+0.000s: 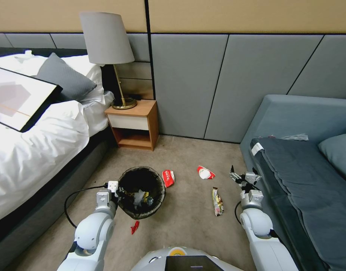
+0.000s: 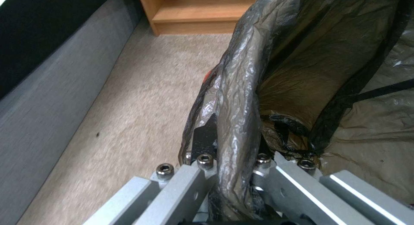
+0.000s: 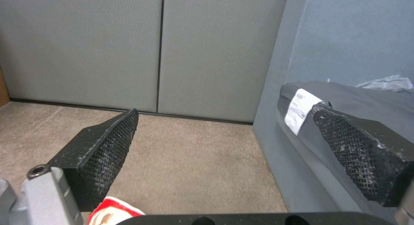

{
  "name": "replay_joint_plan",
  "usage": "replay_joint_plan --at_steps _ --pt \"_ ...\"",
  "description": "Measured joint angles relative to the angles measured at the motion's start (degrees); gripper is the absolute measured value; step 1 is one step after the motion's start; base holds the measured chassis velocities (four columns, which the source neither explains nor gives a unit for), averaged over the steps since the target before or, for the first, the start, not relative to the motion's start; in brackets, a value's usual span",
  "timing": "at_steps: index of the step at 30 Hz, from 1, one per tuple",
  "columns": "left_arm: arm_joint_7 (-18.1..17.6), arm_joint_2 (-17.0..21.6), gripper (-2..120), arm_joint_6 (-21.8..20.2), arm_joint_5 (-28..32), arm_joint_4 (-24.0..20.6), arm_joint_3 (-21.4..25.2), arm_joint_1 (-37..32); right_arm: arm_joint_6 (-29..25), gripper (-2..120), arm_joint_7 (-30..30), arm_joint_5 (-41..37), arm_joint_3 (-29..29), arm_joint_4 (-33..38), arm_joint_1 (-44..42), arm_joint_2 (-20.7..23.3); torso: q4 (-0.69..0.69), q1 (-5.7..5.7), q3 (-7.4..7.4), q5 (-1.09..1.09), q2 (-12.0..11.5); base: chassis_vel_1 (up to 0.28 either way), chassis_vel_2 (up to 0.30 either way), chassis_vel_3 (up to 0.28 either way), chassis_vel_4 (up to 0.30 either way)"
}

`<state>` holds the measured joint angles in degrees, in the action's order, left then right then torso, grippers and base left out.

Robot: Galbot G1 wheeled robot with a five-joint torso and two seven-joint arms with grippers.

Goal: Pick up the trash bin, then pick up the garbage from the floor and place it into the trash bin.

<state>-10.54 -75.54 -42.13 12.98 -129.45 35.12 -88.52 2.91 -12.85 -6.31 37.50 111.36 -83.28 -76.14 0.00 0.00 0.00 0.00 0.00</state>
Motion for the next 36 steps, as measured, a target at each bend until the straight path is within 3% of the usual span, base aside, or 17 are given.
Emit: replay_joint_plan --at_steps 7,10,13,14,16,17,18,19,20,22,30,36 --pt "0.0 -0.5 0 0.0 -0.1 -0.5 0.2 -0.4 0.2 100 -0.9 1.8 0.0 0.6 -0.1 0.8 0.00 0.01 0.00 0.01 0.0 -0.083 0.081 0.072 -0.081" --pt "-0.1 -0.6 0 0.0 -0.4 -0.5 0.2 -0.5 4.3 100 -1.8 0.6 -0.8 1.8 -0.3 2.2 0.00 0.01 0.00 0.00 0.0 -0.016 0.062 0.046 -0.054" --pt "-0.1 -0.6 0 0.0 -0.5 -0.6 0.2 -0.7 13.2 100 -2.8 -2.1 -2.7 3.4 -0.1 5.7 -0.01 0.00 0.00 0.00 0.0 -0.002 0.019 0.004 -0.006" --pt "-0.1 -0.6 0 0.0 -0.5 -0.6 0.2 -0.7 13.2 100 -2.8 -2.1 -2.7 3.4 -0.1 5.7 -0.01 0.00 0.00 0.00 0.0 0.000 0.000 0.000 0.000" --pt "-0.1 -0.3 0 0.0 -0.6 -0.5 0.2 -0.9 22.9 100 -3.7 -7.2 -4.7 3.8 1.8 11.0 -0.01 0.00 0.00 0.01 0.0 0.000 0.000 0.000 0.000" --pt "-0.1 -0.3 0 0.0 -0.6 -0.5 0.2 -0.9 23.4 100 -3.9 -7.8 -5.0 3.8 2.0 11.5 -0.02 0.00 0.00 0.01 0.0 0.000 0.000 0.000 0.000" --pt "-0.1 -0.2 0 0.0 -0.7 -0.3 0.2 -0.9 29.1 100 -4.4 -13.1 -6.6 3.3 4.2 15.0 0.03 0.00 0.00 -0.01 0.0 0.000 0.000 0.000 0.000" --pt "-0.1 -0.2 0 0.0 -0.7 -0.3 0.2 -0.9 29.1 100 -4.4 -13.1 -6.6 3.3 4.2 15.0 0.03 0.00 0.00 -0.01 0.0 0.000 0.000 0.000 0.000" --pt "-0.2 -0.1 0 0.0 -0.7 -0.2 0.2 -0.9 33.6 100 -4.7 -18.2 -8.0 2.9 6.1 17.2 -0.02 0.00 0.00 0.01 0.0 0.000 0.000 0.000 0.000" --pt "-0.2 -0.2 0 0.0 -0.9 -0.1 0.0 -0.9 38.7 100 -6.1 -24.4 -10.8 1.3 10.0 19.8 0.02 0.00 0.00 0.01 0.0 0.000 0.000 0.000 0.000" --pt "-0.2 -0.4 0 0.0 -1.1 0.1 0.2 -1.0 40.1 100 -4.2 -32.4 -18.9 -5.0 17.7 24.7 0.00 0.00 0.00 0.00 0.0 0.000 0.000 0.000 0.000" --pt "-0.2 -0.6 0 0.0 -1.3 0.5 0.2 -0.8 39.9 100 -3.6 -34.5 -23.1 -7.2 19.1 25.5 0.00 0.01 0.00 0.00 0.0 0.000 0.000 0.000 0.000"
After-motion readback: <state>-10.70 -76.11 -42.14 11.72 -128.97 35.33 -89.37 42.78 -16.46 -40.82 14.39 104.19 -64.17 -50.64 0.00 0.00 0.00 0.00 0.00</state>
